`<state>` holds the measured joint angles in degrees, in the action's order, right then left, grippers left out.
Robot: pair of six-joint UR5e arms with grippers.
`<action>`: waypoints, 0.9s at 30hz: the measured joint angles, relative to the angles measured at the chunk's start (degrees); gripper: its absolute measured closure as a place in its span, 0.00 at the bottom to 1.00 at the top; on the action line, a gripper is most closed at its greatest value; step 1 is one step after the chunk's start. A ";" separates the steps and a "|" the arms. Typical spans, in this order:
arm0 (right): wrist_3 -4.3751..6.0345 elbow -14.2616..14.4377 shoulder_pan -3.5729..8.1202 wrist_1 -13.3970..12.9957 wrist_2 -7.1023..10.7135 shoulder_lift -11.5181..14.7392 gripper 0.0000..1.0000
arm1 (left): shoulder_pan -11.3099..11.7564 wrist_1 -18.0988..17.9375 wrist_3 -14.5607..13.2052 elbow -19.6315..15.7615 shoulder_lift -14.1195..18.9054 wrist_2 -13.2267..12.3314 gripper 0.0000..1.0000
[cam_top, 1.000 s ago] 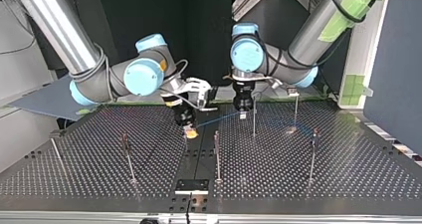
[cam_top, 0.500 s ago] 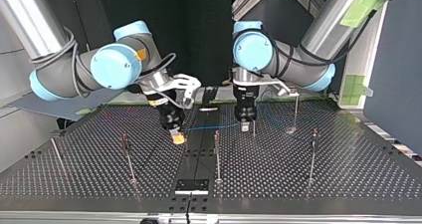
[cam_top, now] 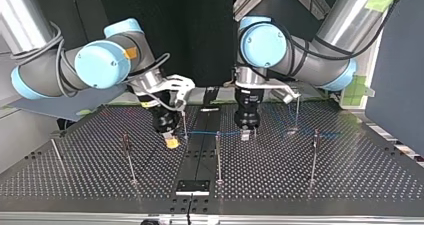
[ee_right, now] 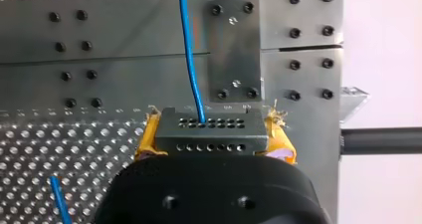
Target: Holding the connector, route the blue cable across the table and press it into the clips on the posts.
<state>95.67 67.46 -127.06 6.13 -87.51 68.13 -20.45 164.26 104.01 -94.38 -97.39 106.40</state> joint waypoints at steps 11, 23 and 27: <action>0.13 -0.02 1.09 -0.47 2.25 -0.77 1.00 | 0.34 -1.48 -0.36 1.50 -3.11 -1.80 1.00; 0.24 -0.16 2.95 -0.82 3.98 -1.69 1.00 | 1.86 -0.45 -0.43 4.08 -3.96 -3.66 1.00; 0.49 -0.24 3.63 -0.94 4.47 -2.00 1.00 | 2.12 -0.09 -0.59 5.53 -5.50 -4.43 1.00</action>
<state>96.16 67.23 -123.43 5.18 -83.04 66.13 -18.33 164.16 103.42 -88.85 -102.89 101.97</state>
